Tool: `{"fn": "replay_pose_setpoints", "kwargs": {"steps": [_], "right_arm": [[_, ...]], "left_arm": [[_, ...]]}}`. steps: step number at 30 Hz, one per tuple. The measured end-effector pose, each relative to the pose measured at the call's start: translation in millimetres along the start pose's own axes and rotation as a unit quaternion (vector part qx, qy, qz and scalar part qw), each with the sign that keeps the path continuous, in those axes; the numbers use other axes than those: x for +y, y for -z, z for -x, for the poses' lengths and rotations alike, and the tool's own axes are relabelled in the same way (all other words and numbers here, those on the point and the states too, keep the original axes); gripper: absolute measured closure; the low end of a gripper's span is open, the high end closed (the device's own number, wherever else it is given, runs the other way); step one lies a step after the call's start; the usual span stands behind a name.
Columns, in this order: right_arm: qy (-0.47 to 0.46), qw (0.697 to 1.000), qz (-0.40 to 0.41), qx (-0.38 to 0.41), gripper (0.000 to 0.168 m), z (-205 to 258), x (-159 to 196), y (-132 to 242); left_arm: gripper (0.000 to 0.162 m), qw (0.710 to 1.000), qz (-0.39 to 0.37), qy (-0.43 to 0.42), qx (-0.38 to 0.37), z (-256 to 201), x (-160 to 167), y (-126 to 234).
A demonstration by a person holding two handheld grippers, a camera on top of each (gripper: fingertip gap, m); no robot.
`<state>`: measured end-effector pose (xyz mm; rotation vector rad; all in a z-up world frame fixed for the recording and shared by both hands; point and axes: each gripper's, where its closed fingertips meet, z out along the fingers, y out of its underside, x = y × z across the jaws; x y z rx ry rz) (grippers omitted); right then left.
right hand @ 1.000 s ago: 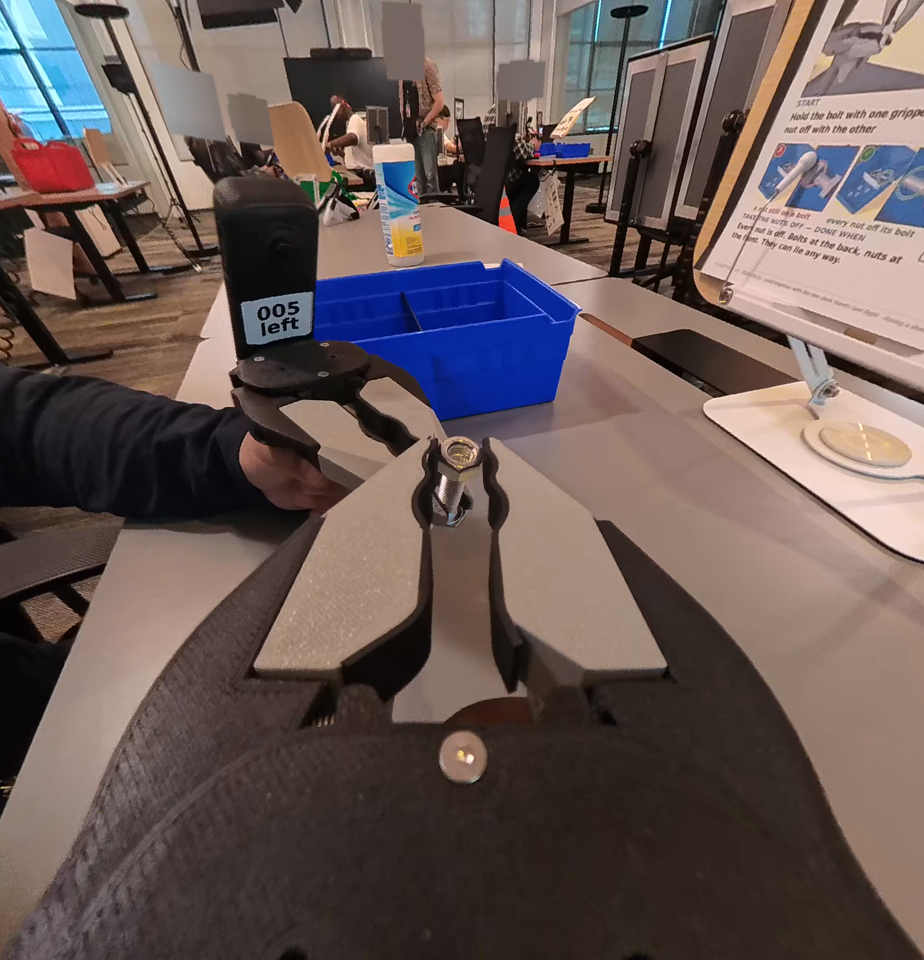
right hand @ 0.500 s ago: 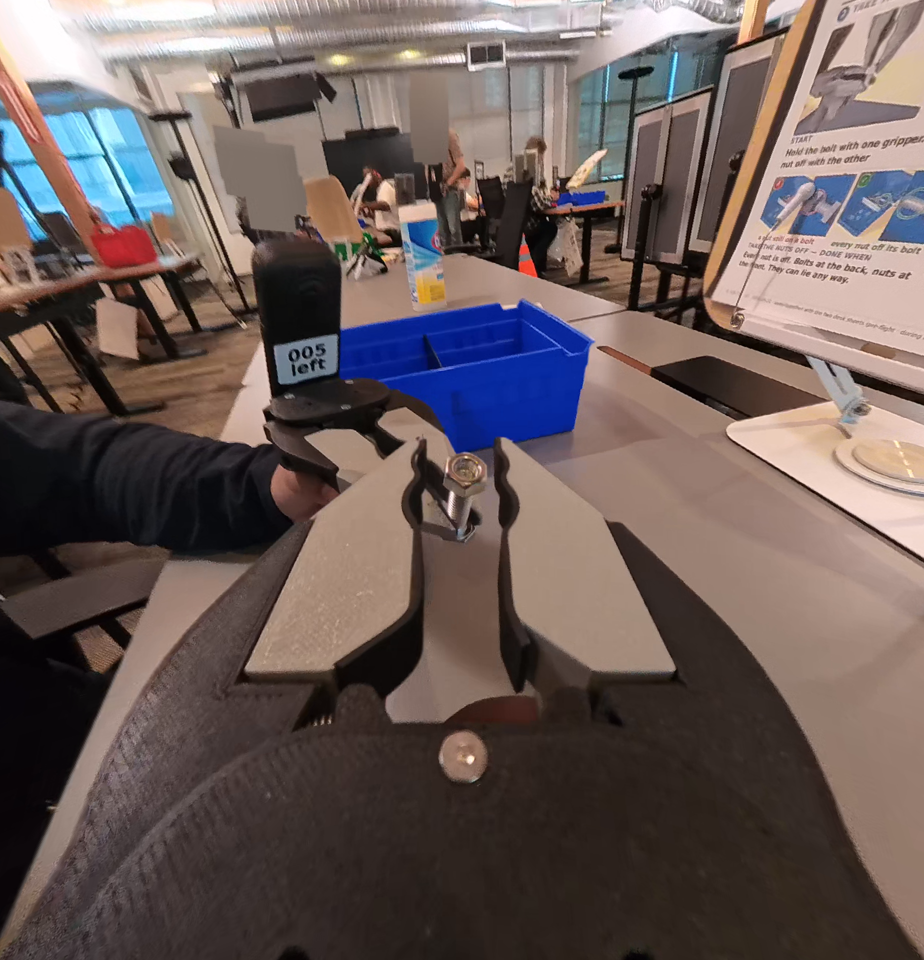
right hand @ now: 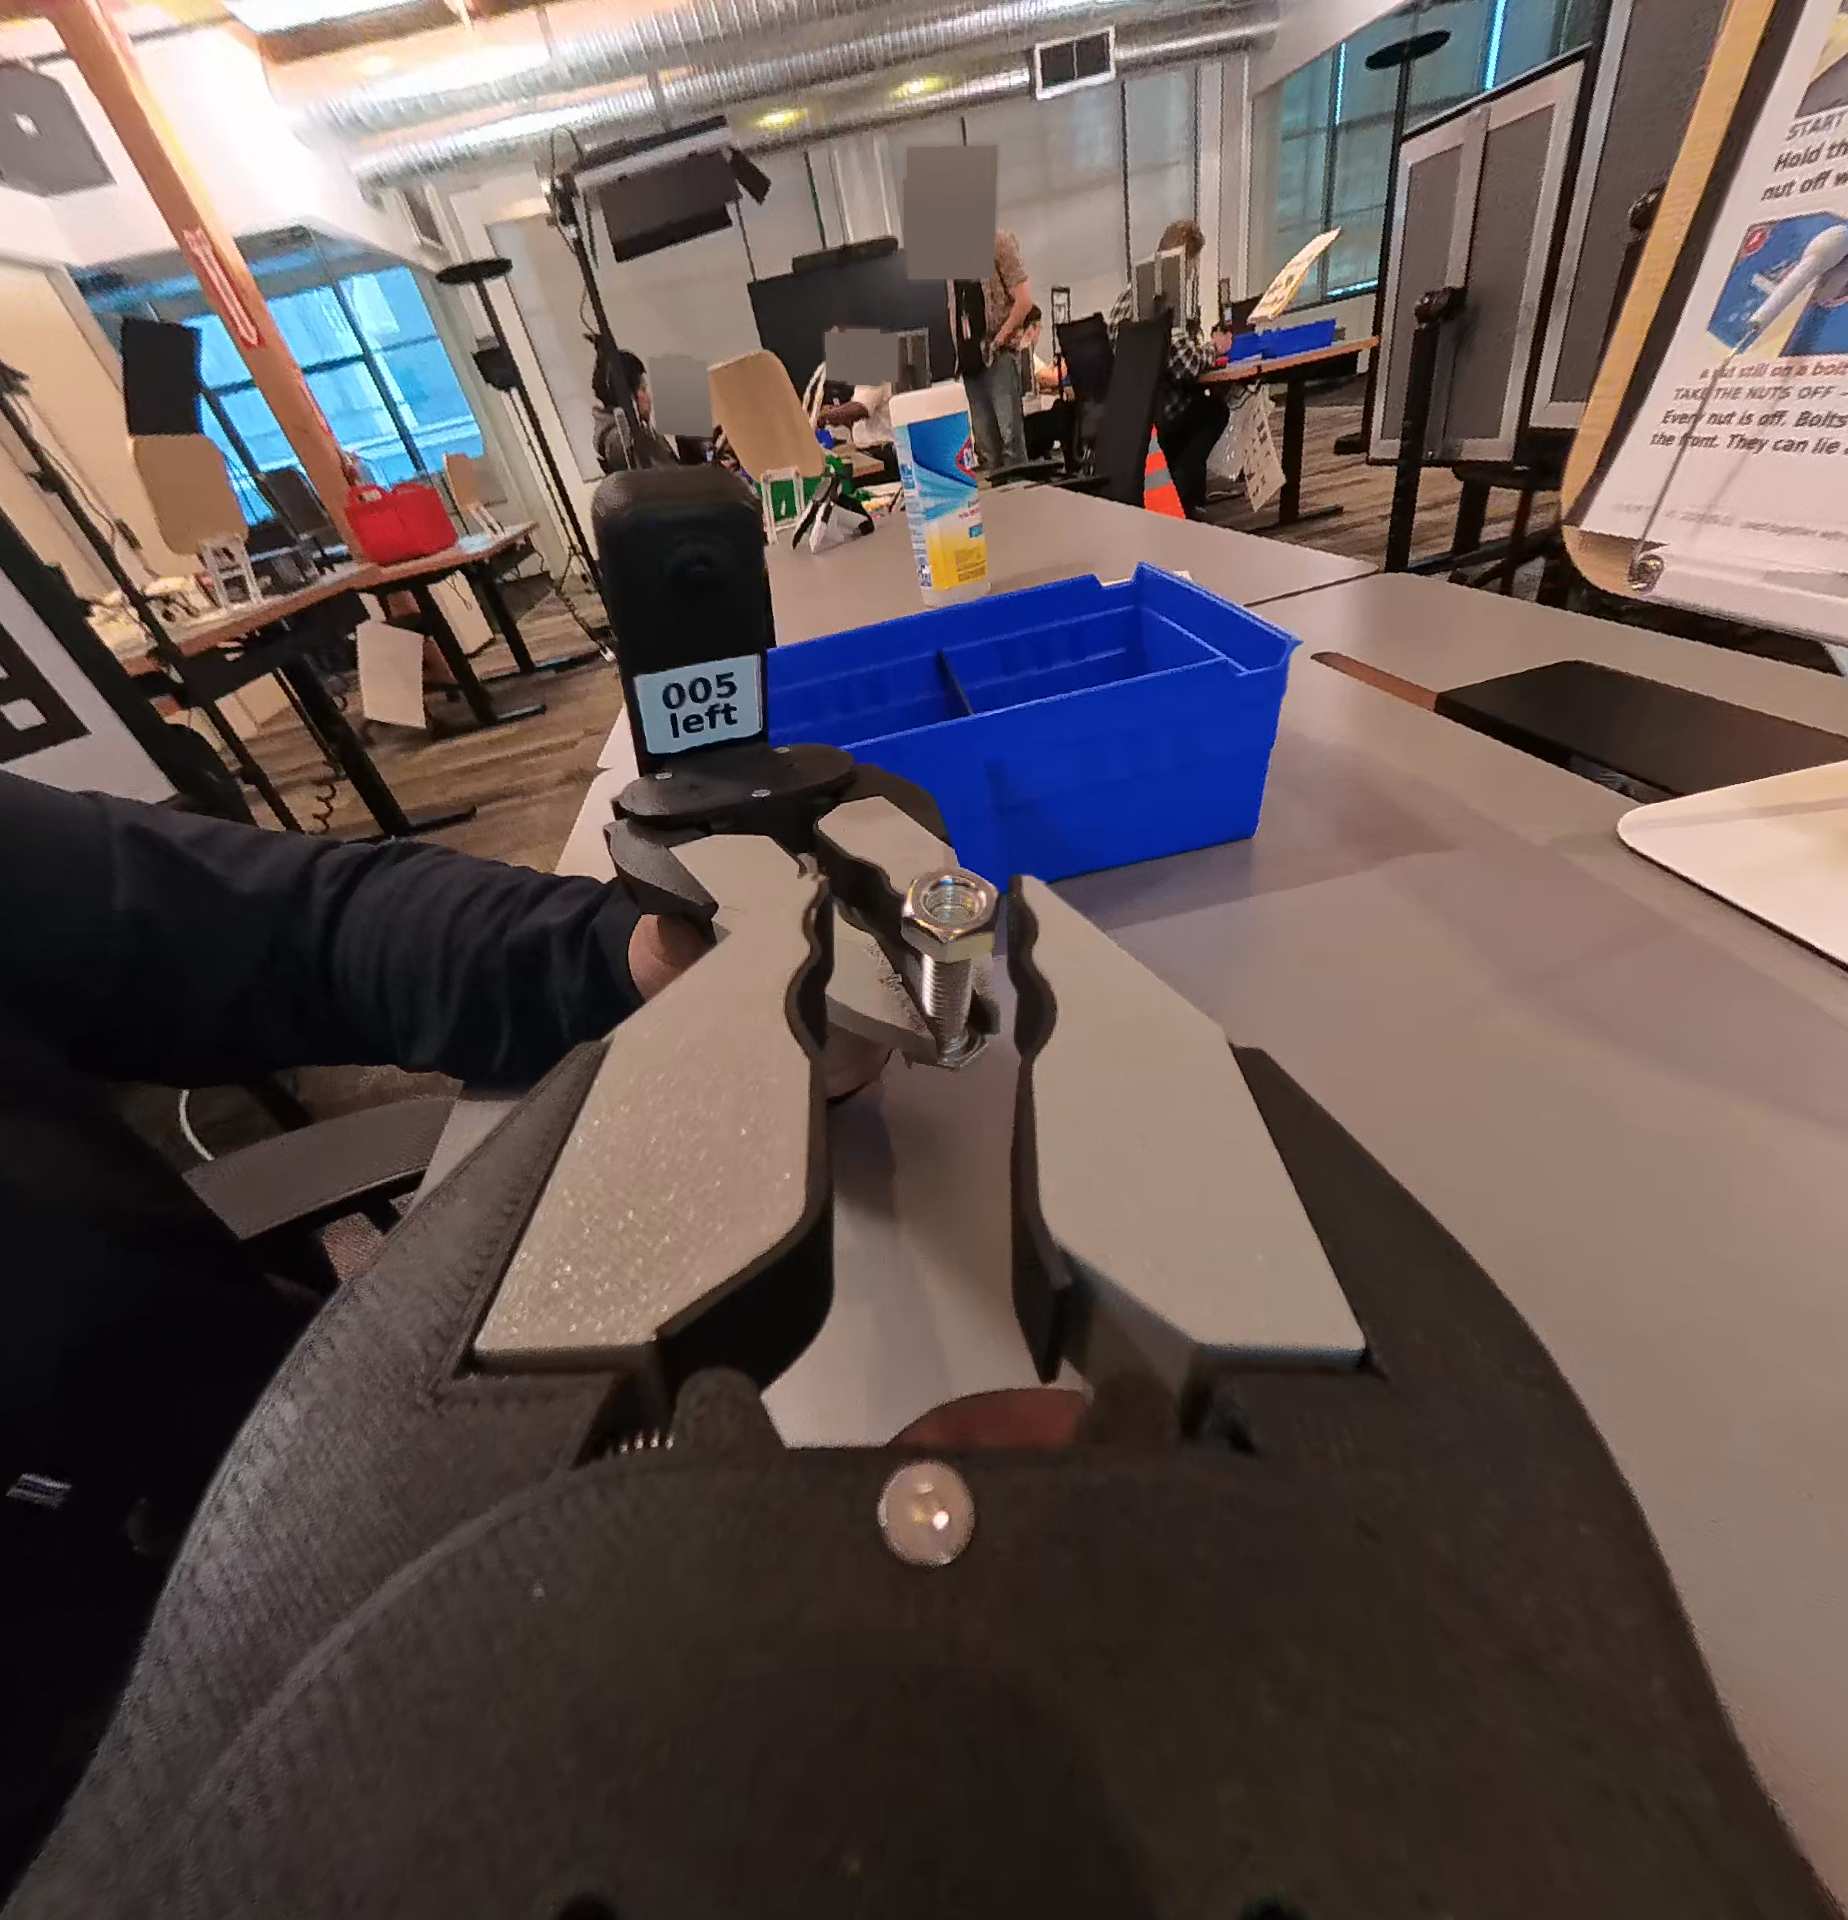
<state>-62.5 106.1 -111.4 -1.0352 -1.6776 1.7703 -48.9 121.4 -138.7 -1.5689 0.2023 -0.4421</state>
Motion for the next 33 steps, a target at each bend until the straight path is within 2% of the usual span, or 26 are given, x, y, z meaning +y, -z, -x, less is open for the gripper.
{"fn": "replay_pose_setpoints", "kwargs": {"steps": [6,9,20,33], "right_arm": [[-0.006,1.000,-0.013,0.015,0.142,-6.4,-4.7,4.4],[-0.004,1.000,-0.011,0.022,0.150,-8.5,-4.2,4.5],[0.011,0.996,0.051,0.077,0.154,-20.3,10.3,0.2],[0.004,0.997,0.008,0.076,0.154,-19.2,1.4,-3.4]], "left_arm": [[0.155,1.000,-0.001,-0.001,-0.004,1.4,-0.4,0.4],[0.155,1.000,0.000,-0.002,-0.007,2.0,-0.4,0.4],[0.155,0.995,0.045,-0.054,-0.065,14.8,14.0,-2.6],[0.155,0.999,0.013,0.005,-0.039,13.5,4.7,0.1]]}}
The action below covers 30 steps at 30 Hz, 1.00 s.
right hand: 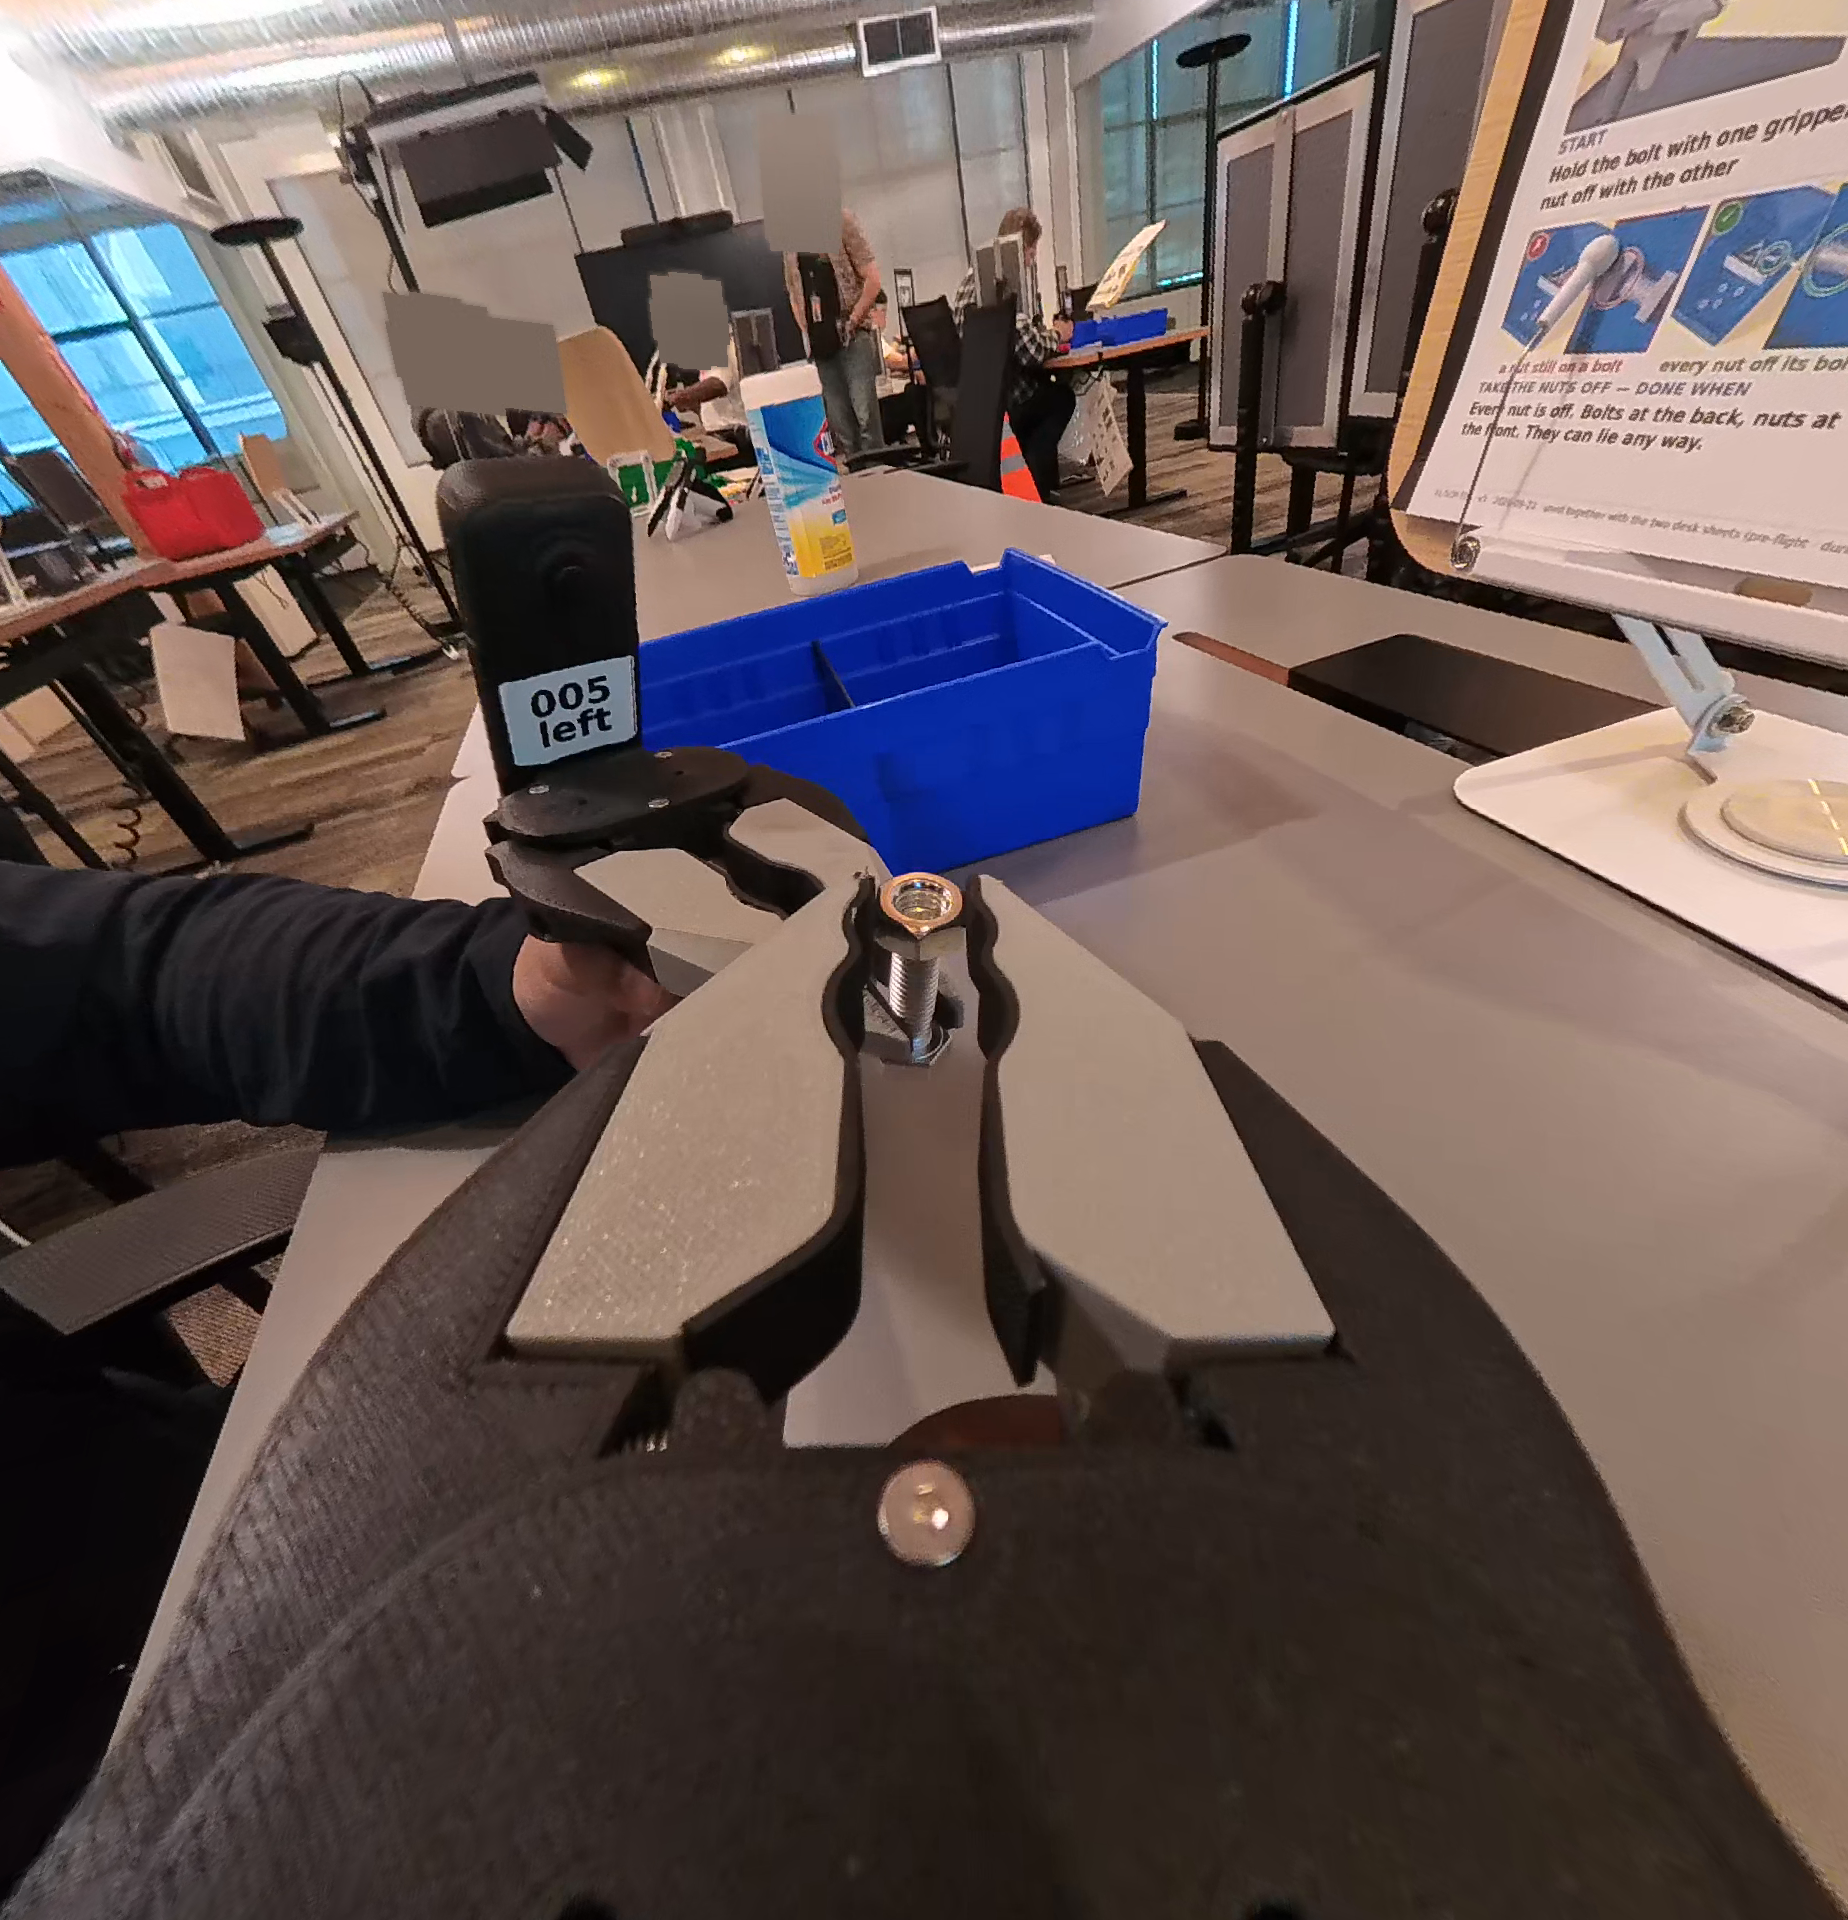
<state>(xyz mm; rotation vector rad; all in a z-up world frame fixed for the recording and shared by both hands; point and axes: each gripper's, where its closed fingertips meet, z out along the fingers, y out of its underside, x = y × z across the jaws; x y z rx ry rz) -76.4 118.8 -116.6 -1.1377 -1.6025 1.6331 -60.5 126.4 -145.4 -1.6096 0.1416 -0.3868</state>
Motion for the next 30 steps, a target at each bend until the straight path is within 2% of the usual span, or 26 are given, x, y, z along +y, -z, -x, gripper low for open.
{"fn": "replay_pose_setpoints", "kwargs": {"steps": [8,18,27,30], "right_arm": [[0.000,1.000,0.004,0.026,0.154,-4.3,1.0,-3.1],[-0.001,0.994,0.003,0.107,0.154,-14.8,6.4,-8.7],[-0.007,0.990,-0.002,0.140,0.154,-16.4,8.3,-8.4],[-0.016,0.993,-0.023,0.117,0.144,-11.6,1.6,-6.7]], "left_arm": [[0.155,0.999,0.008,-0.029,-0.034,6.1,1.1,0.2],[0.155,0.997,0.019,-0.021,-0.071,17.7,6.5,-0.3],[0.155,0.996,0.025,-0.025,-0.081,19.3,9.5,-1.2],[0.155,0.996,0.022,-0.023,-0.080,19.2,8.1,-0.9]]}}
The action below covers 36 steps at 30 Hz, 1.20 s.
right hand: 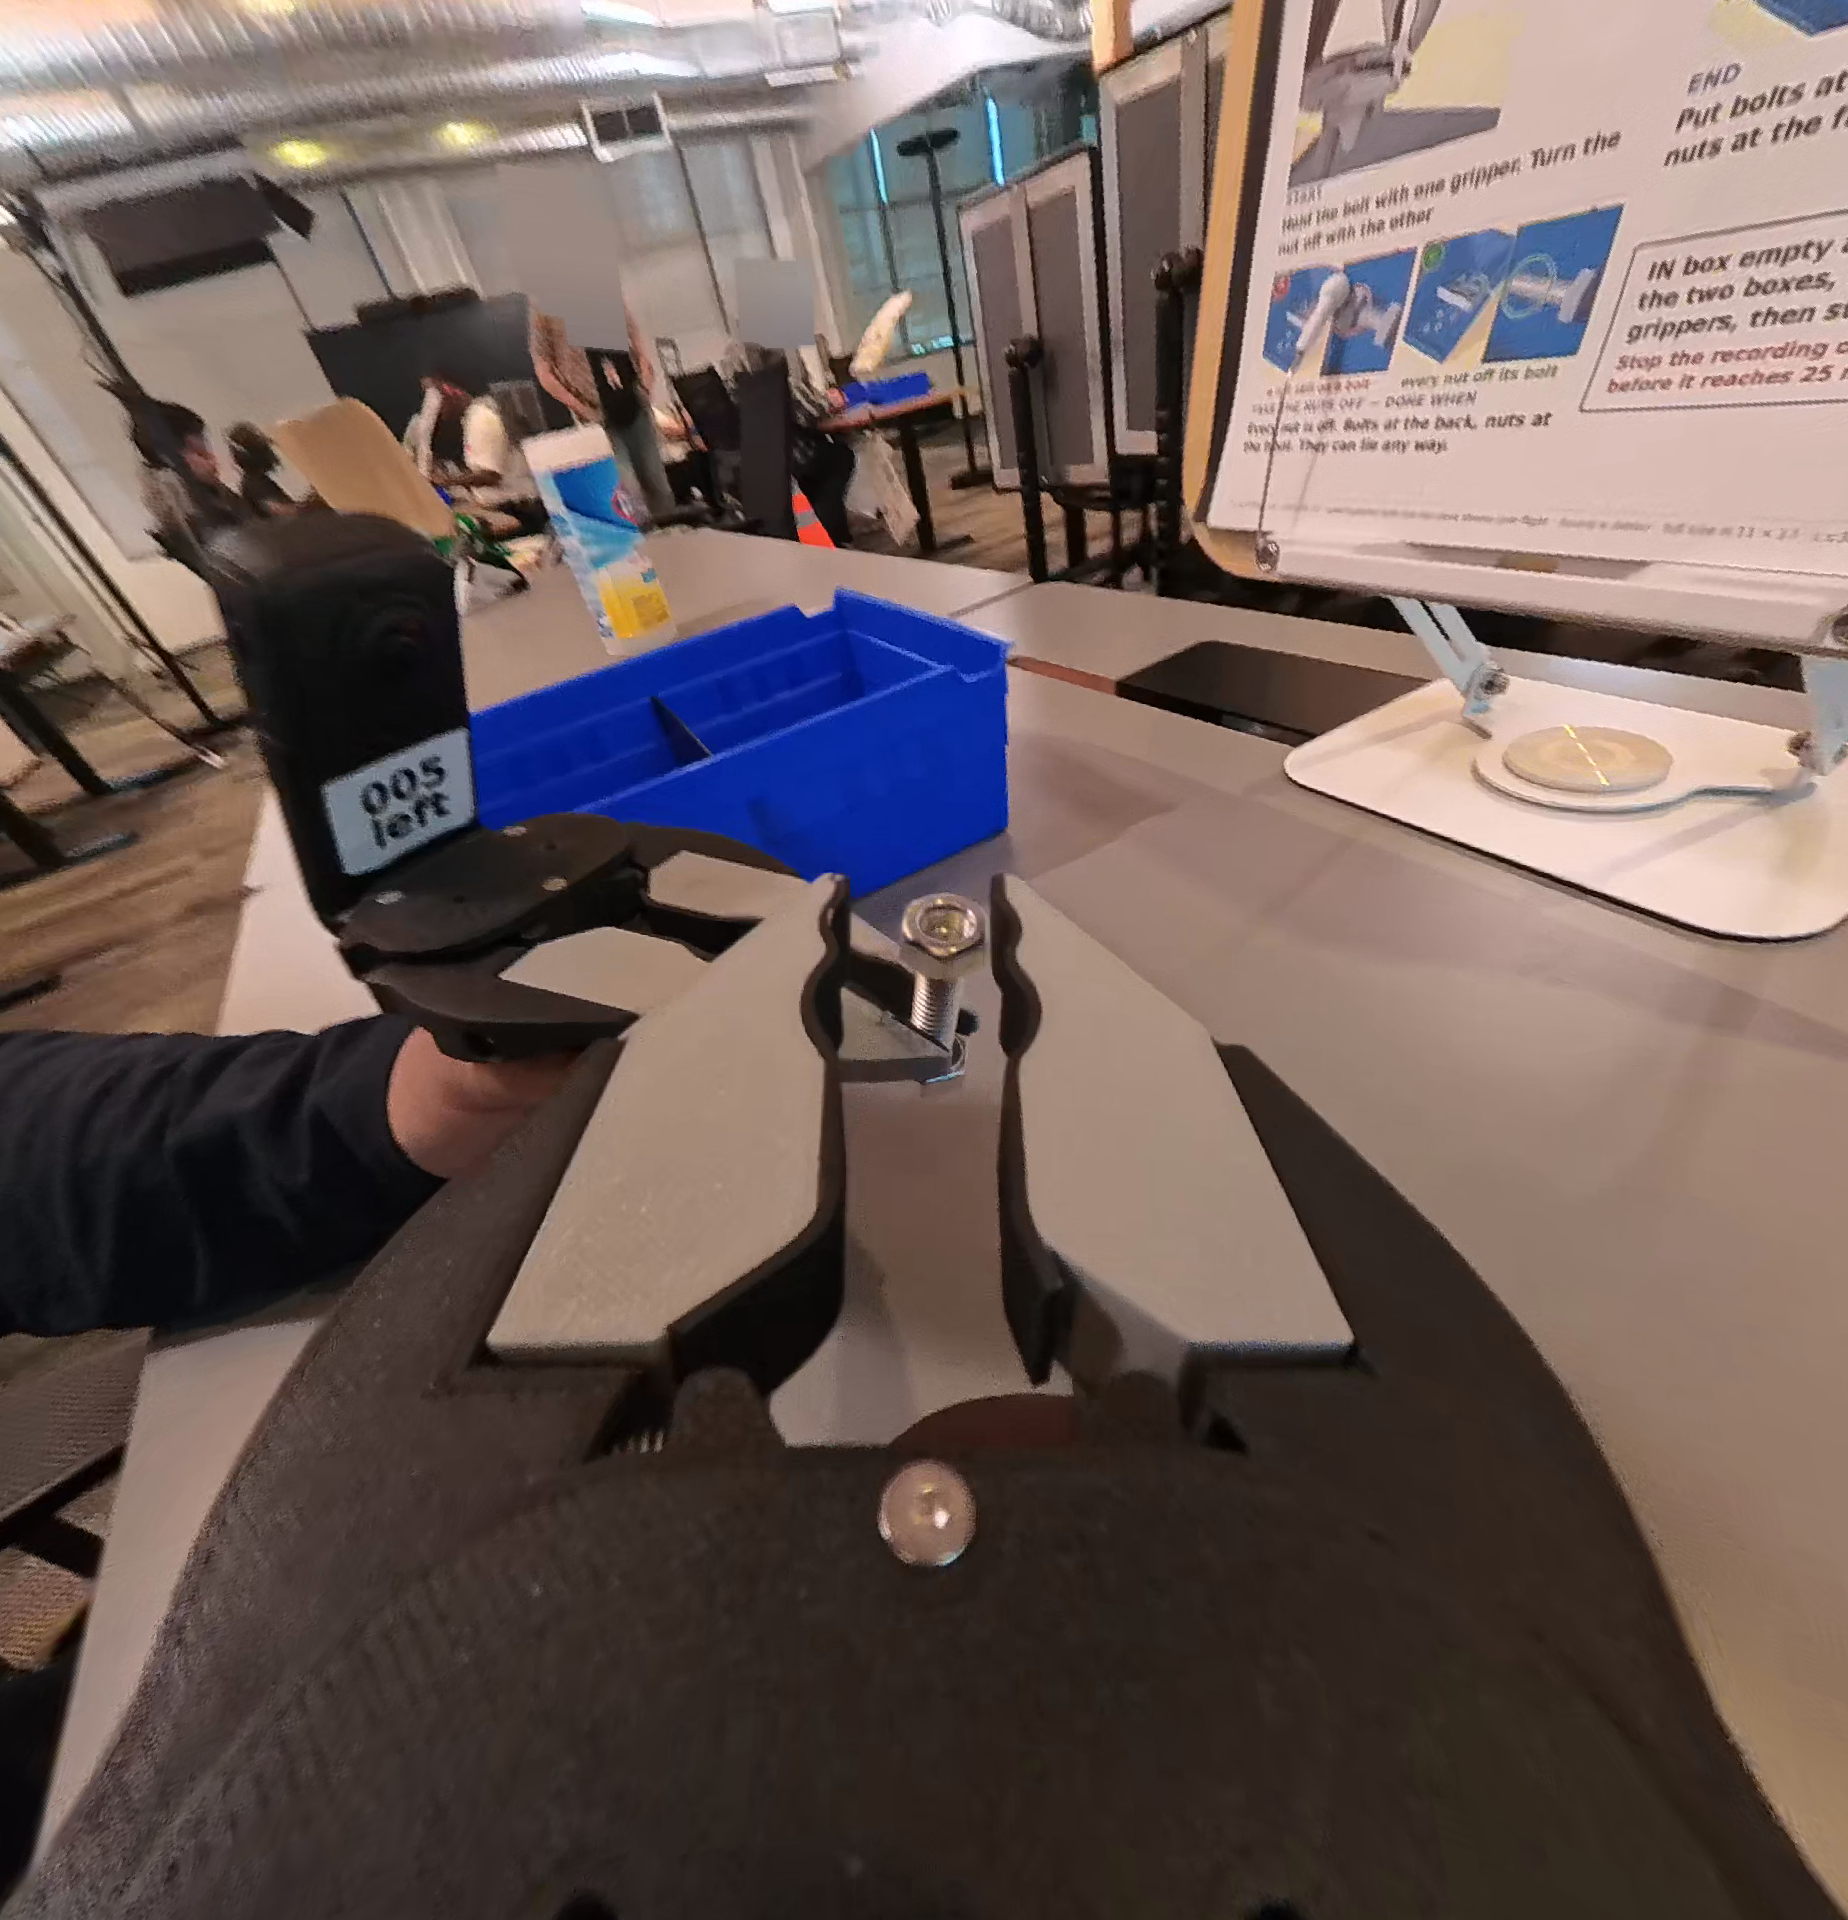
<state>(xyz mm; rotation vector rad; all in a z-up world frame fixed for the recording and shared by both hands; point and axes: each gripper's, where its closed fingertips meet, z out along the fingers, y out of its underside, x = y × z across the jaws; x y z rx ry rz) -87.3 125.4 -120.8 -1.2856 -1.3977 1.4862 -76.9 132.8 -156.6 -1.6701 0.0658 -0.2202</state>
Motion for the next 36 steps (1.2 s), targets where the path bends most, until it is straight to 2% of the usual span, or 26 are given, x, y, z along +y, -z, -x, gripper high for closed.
{"fn": "replay_pose_setpoints", "kwargs": {"steps": [5,11,20,29,36], "right_arm": [[-0.006,0.999,-0.024,-0.027,0.141,-2.9,-12.6,13.2],[-0.011,0.993,-0.014,-0.119,0.141,8.4,-11.2,25.2],[0.039,0.989,-0.009,-0.143,0.140,21.6,-6.1,23.7],[0.043,0.980,-0.026,-0.195,0.154,35.6,-11.7,32.5],[0.039,0.977,-0.020,-0.207,0.152,39.3,-9.3,32.8]], "left_arm": [[0.155,1.000,-0.004,0.009,0.014,-1.8,-0.8,0.5],[0.155,0.996,-0.022,0.038,0.082,-19.0,-8.0,3.4],[0.155,0.990,-0.034,0.031,0.133,-37.3,-13.3,7.6],[0.155,0.984,-0.044,0.022,0.171,-52.4,-17.4,11.8],[0.155,0.982,-0.047,0.020,0.182,-56.8,-18.5,13.1]]}}
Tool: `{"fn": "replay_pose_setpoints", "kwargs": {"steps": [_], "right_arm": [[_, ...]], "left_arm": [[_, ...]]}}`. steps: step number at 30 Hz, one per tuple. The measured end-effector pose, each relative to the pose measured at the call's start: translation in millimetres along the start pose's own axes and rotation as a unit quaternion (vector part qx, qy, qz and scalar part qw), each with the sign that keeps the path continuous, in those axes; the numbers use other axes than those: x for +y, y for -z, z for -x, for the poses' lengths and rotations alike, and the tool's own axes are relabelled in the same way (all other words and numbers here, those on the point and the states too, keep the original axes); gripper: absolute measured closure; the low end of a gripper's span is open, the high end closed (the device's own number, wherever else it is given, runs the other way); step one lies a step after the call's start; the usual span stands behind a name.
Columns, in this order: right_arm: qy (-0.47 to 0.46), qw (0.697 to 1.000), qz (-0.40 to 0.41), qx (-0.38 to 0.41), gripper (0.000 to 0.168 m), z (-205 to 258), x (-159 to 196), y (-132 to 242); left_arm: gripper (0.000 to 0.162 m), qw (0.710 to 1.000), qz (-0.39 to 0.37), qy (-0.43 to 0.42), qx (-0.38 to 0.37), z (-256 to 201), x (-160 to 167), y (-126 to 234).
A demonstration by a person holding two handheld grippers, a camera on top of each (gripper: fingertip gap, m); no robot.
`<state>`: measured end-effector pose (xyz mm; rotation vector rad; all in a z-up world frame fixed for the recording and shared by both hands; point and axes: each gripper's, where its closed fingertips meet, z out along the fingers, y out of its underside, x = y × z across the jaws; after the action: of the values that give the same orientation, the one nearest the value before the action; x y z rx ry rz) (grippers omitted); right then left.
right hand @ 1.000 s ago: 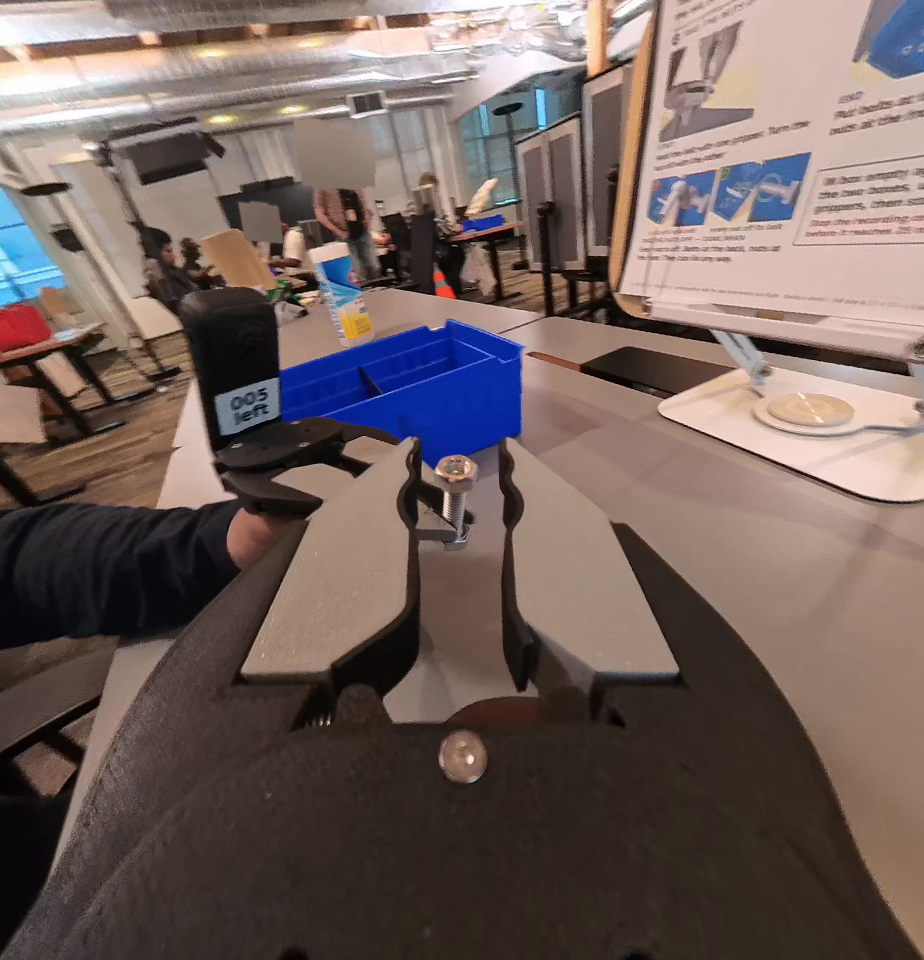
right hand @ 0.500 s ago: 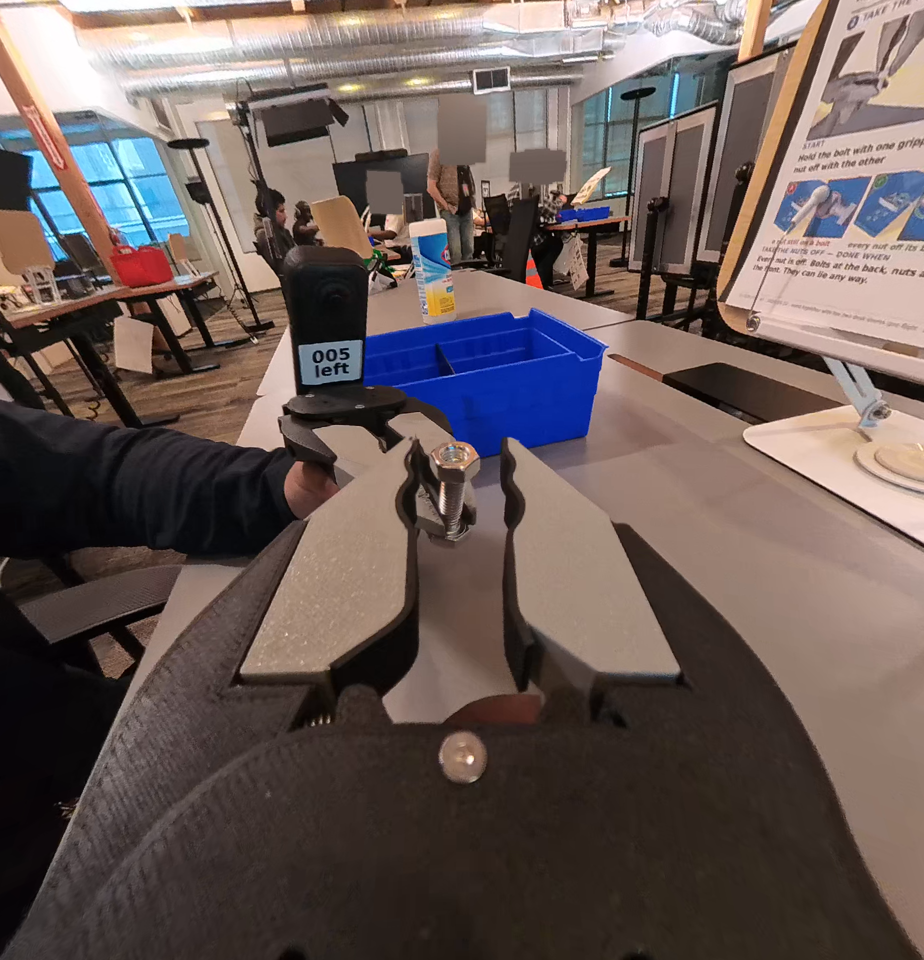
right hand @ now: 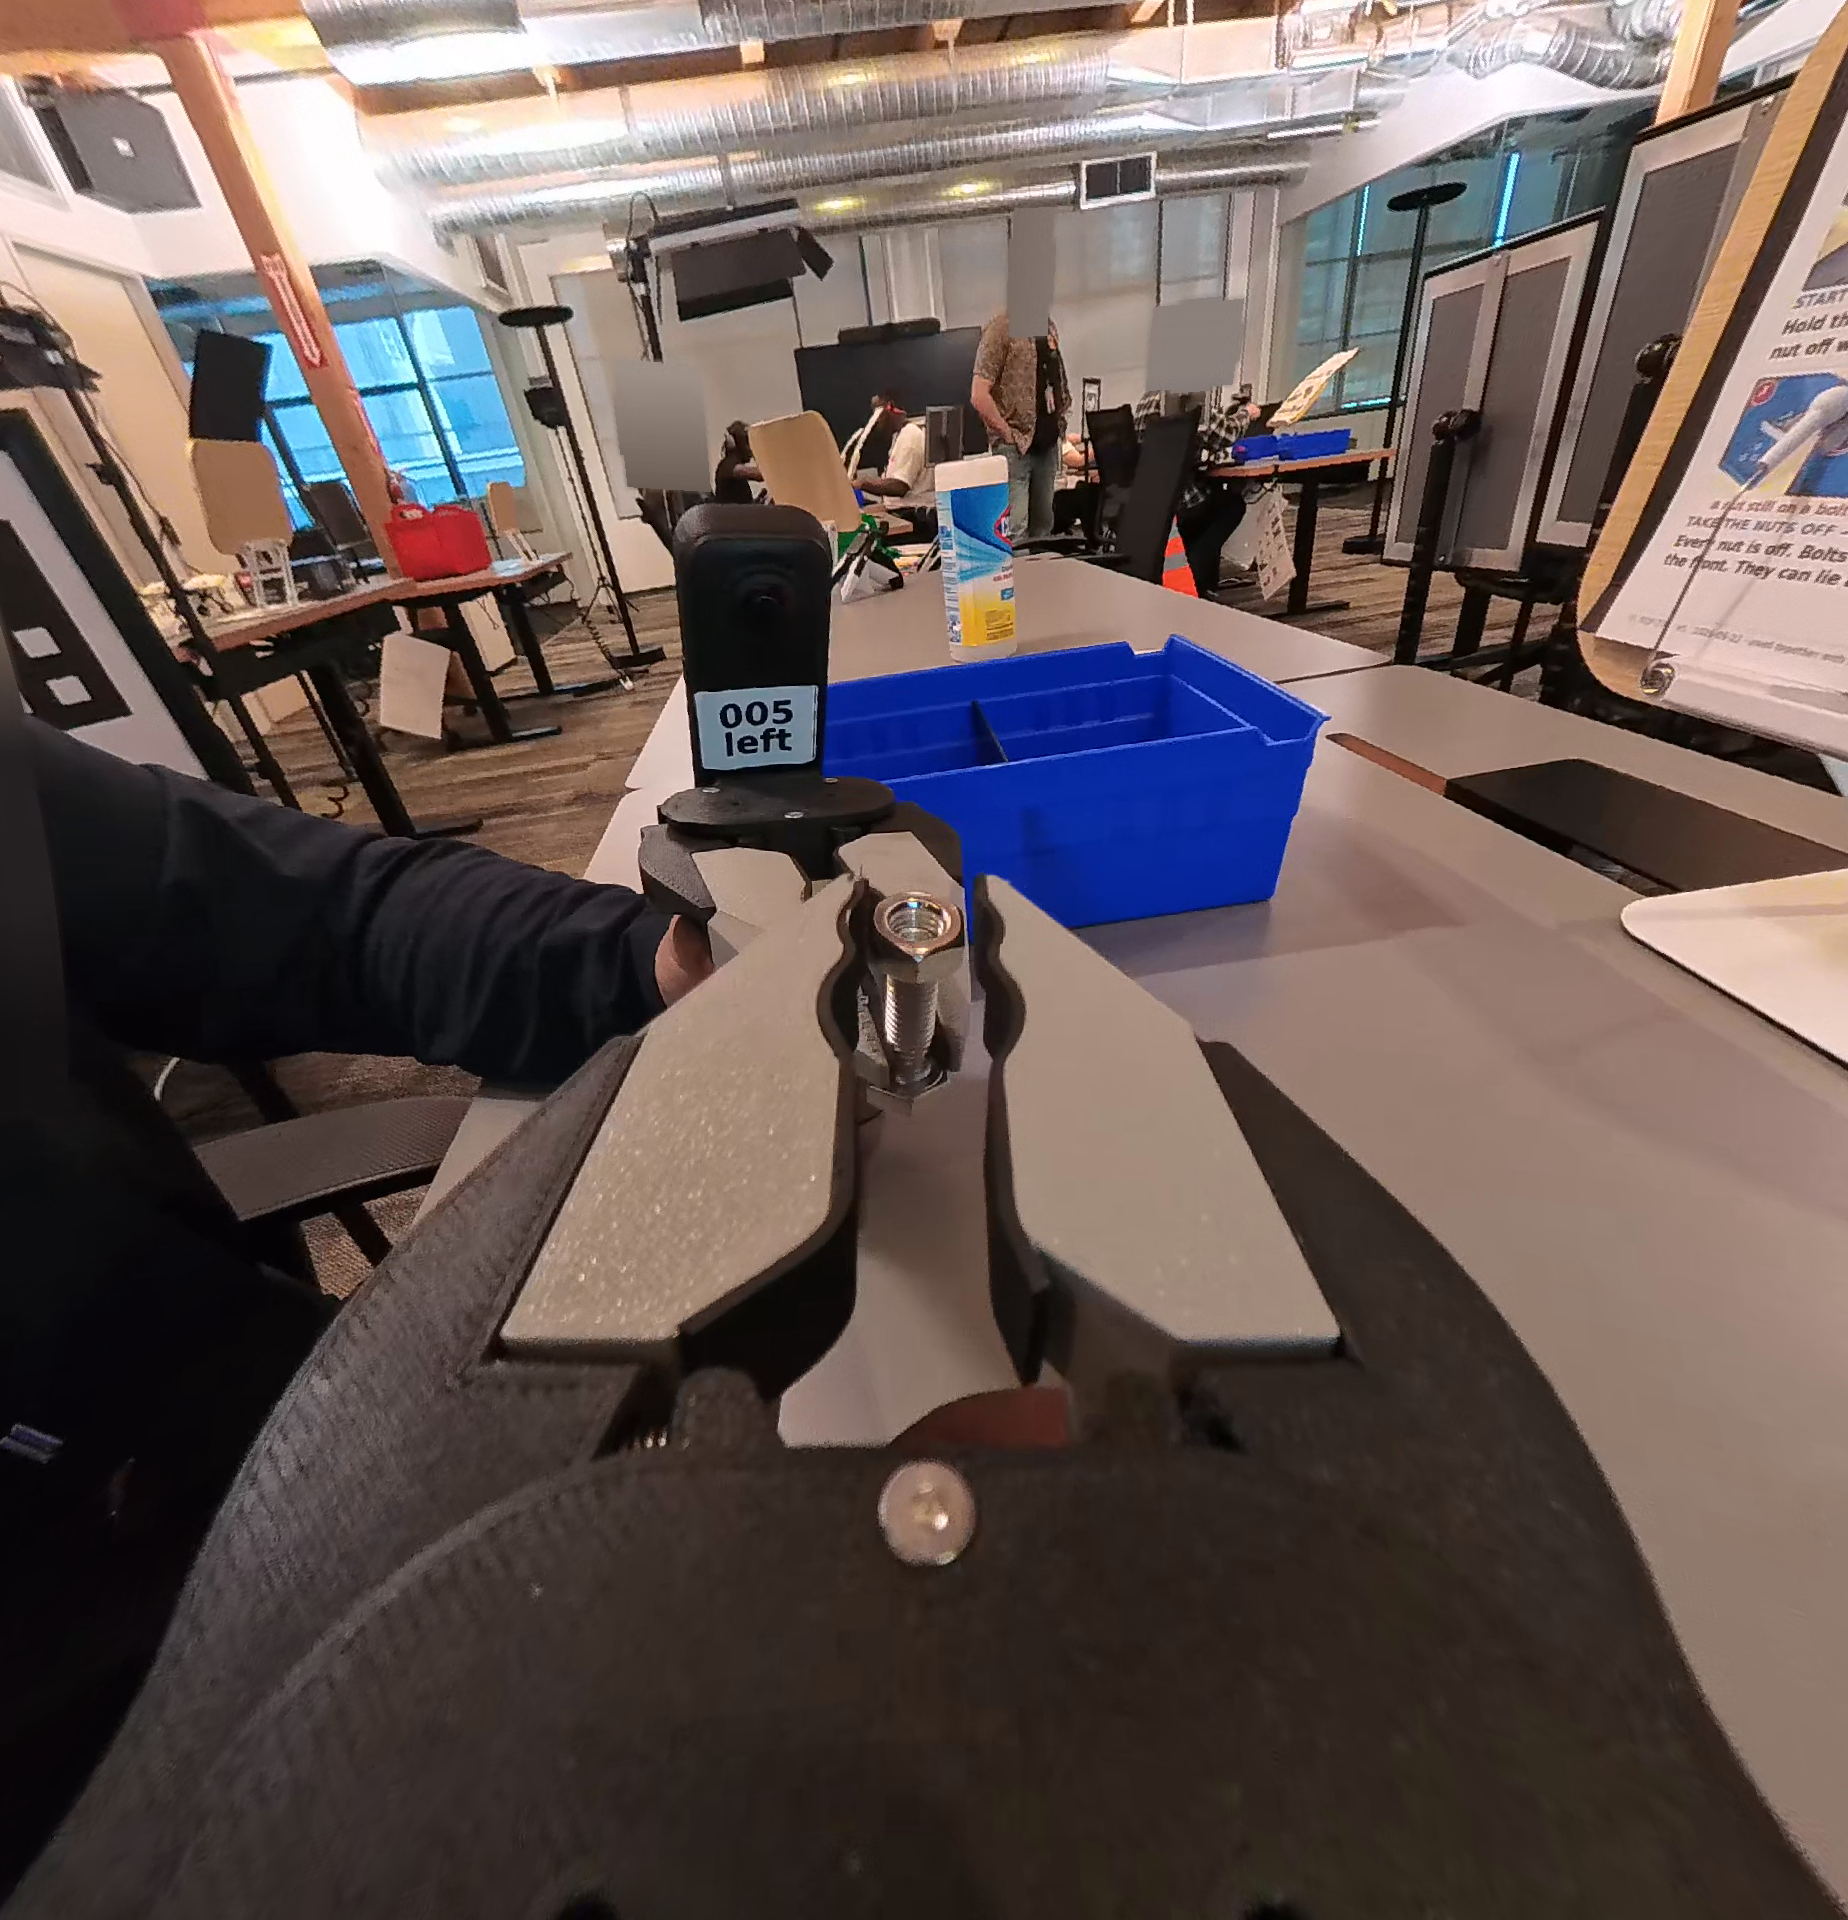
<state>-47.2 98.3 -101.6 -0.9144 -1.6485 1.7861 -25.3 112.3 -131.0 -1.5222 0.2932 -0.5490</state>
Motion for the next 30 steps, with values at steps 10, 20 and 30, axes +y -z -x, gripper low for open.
{"fn": "replay_pose_setpoints", "kwargs": {"steps": [10,20,30], "right_arm": [[-0.012,0.999,0.023,0.034,0.154,-5.6,3.1,-4.5],[0.002,0.967,0.085,0.239,0.153,-36.2,18.4,-8.3],[0.000,0.942,0.054,0.330,0.153,-45.4,24.3,-4.8]], "left_arm": [[0.155,1.000,0.006,-0.017,-0.025,5.7,1.0,0.2],[0.155,0.984,0.056,-0.064,-0.154,34.6,12.6,1.1],[0.155,0.981,0.075,-0.048,-0.174,40.4,21.6,-0.1]]}}
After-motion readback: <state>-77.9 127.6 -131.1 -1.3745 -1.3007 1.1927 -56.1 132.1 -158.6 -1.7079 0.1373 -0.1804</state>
